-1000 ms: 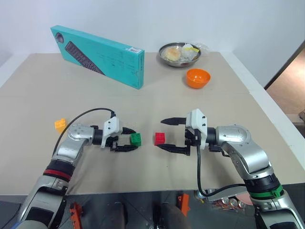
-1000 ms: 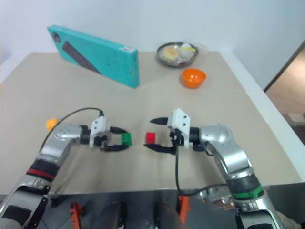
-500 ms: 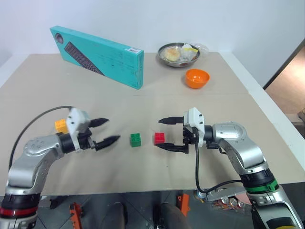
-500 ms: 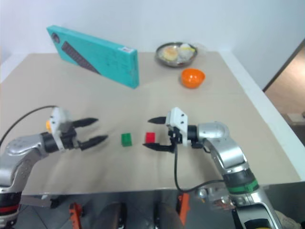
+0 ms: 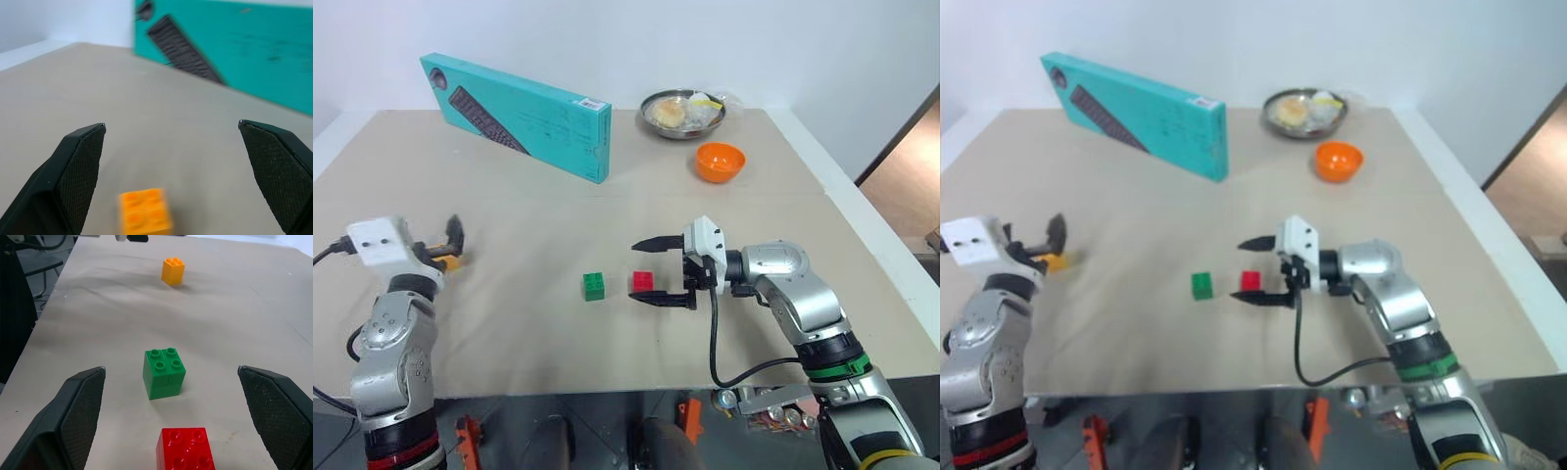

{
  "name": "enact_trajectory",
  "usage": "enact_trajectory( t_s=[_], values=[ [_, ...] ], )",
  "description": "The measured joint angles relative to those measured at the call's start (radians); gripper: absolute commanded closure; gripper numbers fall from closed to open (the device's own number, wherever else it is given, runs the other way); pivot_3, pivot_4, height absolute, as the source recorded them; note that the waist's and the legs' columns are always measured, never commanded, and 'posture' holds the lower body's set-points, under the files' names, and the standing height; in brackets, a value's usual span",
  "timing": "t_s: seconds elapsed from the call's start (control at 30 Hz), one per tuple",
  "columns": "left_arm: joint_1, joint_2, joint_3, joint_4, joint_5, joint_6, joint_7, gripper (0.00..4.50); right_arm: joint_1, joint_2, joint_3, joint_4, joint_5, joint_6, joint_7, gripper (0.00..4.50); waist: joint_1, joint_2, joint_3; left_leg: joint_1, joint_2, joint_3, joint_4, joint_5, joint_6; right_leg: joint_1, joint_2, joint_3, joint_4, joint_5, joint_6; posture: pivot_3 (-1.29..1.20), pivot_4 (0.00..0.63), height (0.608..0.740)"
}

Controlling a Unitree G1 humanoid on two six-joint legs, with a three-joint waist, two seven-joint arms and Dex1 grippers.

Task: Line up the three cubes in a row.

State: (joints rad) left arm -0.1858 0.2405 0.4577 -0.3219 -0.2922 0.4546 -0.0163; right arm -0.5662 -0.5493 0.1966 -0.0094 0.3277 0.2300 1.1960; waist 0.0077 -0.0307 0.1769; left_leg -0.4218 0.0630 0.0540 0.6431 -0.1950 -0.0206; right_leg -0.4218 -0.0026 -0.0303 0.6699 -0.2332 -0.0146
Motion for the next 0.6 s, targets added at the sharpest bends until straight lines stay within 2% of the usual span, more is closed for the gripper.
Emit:
enact_trajectory(
  t_s=[0.53,0.57,0.6],
  values=[
    [-0.002,-0.019,-0.021,0.197,0.017,0.005,0.048,0.01,0.019,-0.021,-0.004,-0.010,-0.008,0.009,-0.006,0.00,0.000,-0.001,0.000,0.000,0.000,0.000,0.000,0.000,0.000,0.000,0.000,0.000,0.000,0.000,0.000,0.00,0.150,0.740],
    [-0.003,-0.019,-0.022,0.206,0.017,0.005,0.047,0.54,0.019,-0.021,-0.006,-0.014,-0.005,0.014,-0.007,0.00,0.000,-0.001,0.000,0.000,0.000,0.000,0.000,0.000,0.000,0.000,0.000,0.000,0.000,0.000,0.000,0.00,0.150,0.740],
    [-0.007,-0.016,-0.023,0.220,0.017,0.006,0.047,0.88,0.019,-0.021,-0.009,-0.024,0.006,0.024,-0.007,0.00,0.000,-0.001,0.000,0.000,0.000,0.000,0.000,0.000,0.000,0.000,0.000,0.000,0.000,0.000,0.000,0.00,0.150,0.740]
  ],
)
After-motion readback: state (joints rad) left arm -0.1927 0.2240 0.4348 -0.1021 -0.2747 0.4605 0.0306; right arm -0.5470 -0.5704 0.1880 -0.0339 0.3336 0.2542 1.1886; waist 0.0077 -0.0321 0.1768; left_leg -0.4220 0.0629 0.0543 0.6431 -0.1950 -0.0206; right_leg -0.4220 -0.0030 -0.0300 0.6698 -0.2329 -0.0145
